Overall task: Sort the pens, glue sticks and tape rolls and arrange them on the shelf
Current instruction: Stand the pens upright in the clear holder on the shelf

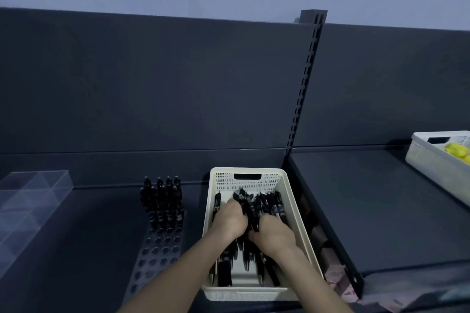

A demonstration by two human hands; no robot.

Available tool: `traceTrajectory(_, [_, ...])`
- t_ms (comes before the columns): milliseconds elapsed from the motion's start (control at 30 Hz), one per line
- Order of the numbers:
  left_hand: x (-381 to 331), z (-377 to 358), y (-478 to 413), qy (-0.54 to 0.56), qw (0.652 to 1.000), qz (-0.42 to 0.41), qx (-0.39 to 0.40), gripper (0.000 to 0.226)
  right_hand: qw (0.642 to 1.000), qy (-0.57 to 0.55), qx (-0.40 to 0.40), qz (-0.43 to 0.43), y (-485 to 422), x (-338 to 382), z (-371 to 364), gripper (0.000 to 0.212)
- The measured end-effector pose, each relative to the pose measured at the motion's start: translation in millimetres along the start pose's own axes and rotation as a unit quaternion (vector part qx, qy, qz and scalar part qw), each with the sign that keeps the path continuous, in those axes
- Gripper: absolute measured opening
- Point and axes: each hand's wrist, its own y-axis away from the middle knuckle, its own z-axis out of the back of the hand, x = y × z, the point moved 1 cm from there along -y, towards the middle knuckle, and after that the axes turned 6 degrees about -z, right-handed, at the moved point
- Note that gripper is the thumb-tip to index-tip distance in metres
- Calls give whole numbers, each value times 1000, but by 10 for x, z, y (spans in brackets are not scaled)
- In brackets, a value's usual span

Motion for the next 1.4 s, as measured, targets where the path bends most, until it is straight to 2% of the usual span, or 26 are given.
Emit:
traceTrajectory(67, [12, 45, 40, 37, 999, 2, -21, 24, 999, -38, -28, -9, 28, -23, 50, 31])
traceTrajectory(167, [28, 105, 95, 114, 993, 0, -24, 17, 993, -84, -83, -8, 50, -72, 103, 33])
traceTrajectory(267, [61, 182, 157, 232, 972, -7, -30, 18, 980, -156, -120, 26, 94, -103, 174, 23])
traceTrajectory(367, [107, 289, 273, 388, 921, -32, -25, 16, 944, -305, -105, 65, 186, -87, 348, 16])
traceTrajectory(467, [128, 423, 435, 447, 891, -80, -8, 18, 898, -419, -67, 113, 363, 19, 563, 10])
traceTrajectory(633, [168, 601, 732, 472, 866, -157, 53, 20, 829, -536, 32, 154, 690, 375, 715, 4])
traceTrajectory(733, [249, 707, 880, 454, 873, -165, 66, 20, 817, -550, 40, 166, 774, 595, 665, 3])
traceTrajectory(800, [366, 775, 940, 441, 881, -165, 54, 25, 823, -540, 37, 174, 792, 726, 600, 5])
traceTrajectory(900, [567, 916, 1039, 426, 892, -154, 10, 27, 834, -519, 40, 183, 809, 906, 507, 26])
traceTrajectory(1000, [751, 1069, 1122, 442, 886, -140, -17, 22, 804, -554, 76, 202, 836, 1075, 442, 26])
traceTrajectory(1067, [868, 1169, 1166, 461, 877, -133, -28, 18, 774, -588, 107, 208, 882, 1184, 414, 19])
traceTrajectory(1133, [1001, 1259, 1206, 453, 882, -124, -44, 14, 762, -601, 129, 203, 925, 1279, 368, 10])
traceTrajectory(1267, [1308, 1348, 1324, 427, 899, -87, -44, 16, 779, -584, 140, 179, 952, 1399, 202, 15])
traceTrajectory(1400, [1685, 1343, 1404, 432, 898, -41, -70, 20, 826, -538, 101, 136, 928, 1438, 81, 22])
